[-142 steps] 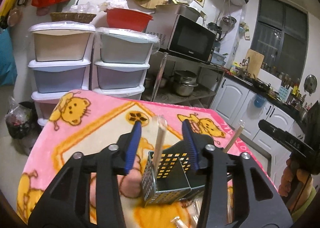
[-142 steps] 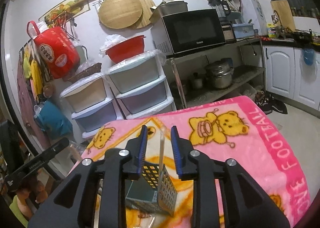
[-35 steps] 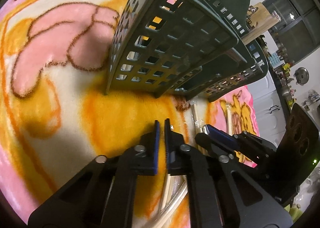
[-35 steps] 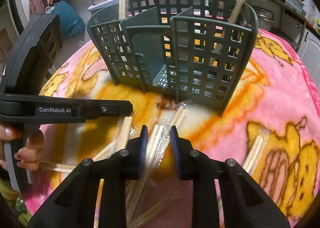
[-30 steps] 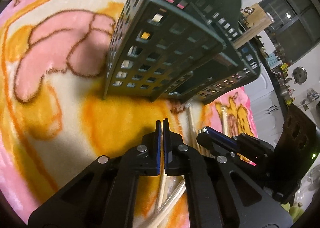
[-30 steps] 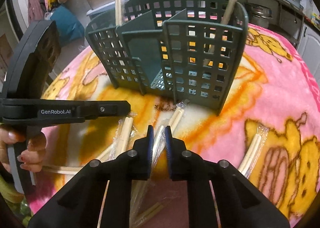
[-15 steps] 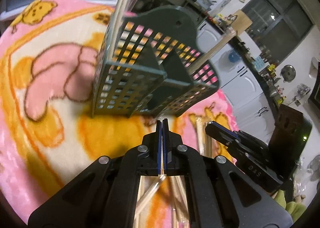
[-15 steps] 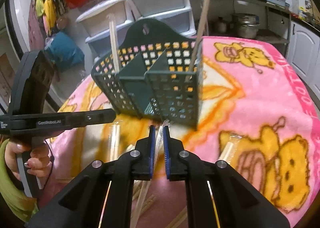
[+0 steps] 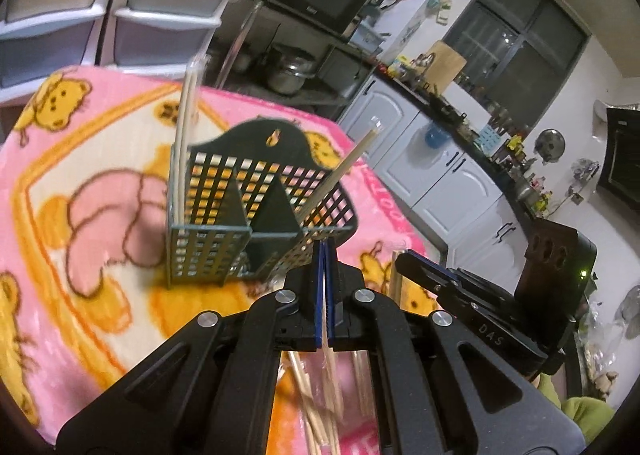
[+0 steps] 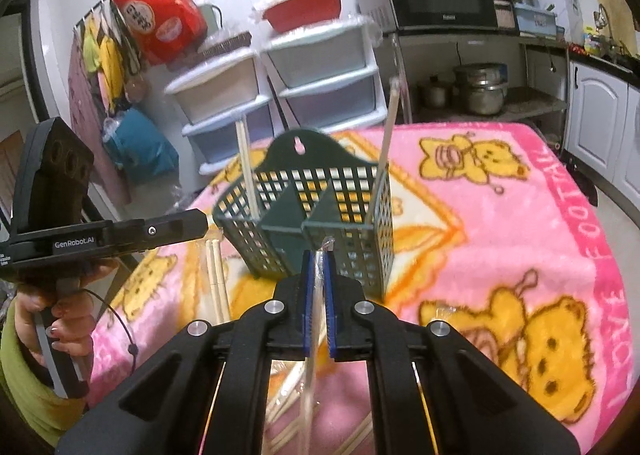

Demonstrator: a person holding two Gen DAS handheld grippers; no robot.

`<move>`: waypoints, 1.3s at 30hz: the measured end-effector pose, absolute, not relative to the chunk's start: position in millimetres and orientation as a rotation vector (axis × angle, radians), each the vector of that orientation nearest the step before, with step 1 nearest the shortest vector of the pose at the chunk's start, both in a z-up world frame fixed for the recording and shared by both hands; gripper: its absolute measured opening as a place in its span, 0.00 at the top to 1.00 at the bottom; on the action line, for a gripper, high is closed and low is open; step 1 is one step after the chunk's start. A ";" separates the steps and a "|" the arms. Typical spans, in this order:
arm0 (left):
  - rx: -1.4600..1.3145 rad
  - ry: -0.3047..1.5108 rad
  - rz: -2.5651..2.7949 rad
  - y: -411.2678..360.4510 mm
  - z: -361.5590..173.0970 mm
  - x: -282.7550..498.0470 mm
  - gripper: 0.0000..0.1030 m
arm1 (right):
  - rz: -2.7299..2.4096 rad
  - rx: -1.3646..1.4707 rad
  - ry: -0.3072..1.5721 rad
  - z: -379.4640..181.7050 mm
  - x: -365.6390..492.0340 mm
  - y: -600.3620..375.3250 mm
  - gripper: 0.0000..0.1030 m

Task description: Organize utensils

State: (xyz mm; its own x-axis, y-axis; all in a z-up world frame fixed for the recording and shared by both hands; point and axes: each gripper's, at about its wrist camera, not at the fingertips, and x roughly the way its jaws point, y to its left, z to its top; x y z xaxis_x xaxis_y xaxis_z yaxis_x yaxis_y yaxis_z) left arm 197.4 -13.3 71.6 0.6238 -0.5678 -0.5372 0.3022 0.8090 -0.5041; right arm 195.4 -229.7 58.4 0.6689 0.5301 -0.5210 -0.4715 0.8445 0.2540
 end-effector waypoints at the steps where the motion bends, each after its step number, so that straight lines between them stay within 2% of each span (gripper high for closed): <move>1: -0.384 0.734 -0.519 -14.2 75.3 197.2 1.00 | 0.569 0.102 0.611 60.8 194.0 -229.8 0.95; 39: -0.319 0.534 -0.545 -20.1 168.4 209.1 1.00 | 0.558 0.083 0.375 143.9 197.8 -230.3 0.95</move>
State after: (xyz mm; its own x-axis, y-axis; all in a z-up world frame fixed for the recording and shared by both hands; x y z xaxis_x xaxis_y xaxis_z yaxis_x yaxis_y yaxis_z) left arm 209.1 -20.1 168.4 0.7248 -0.5657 -0.3932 0.4047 0.8115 -0.4215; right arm 197.8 -230.3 143.9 0.7822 0.5316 -0.3249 -0.5015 0.8467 0.1779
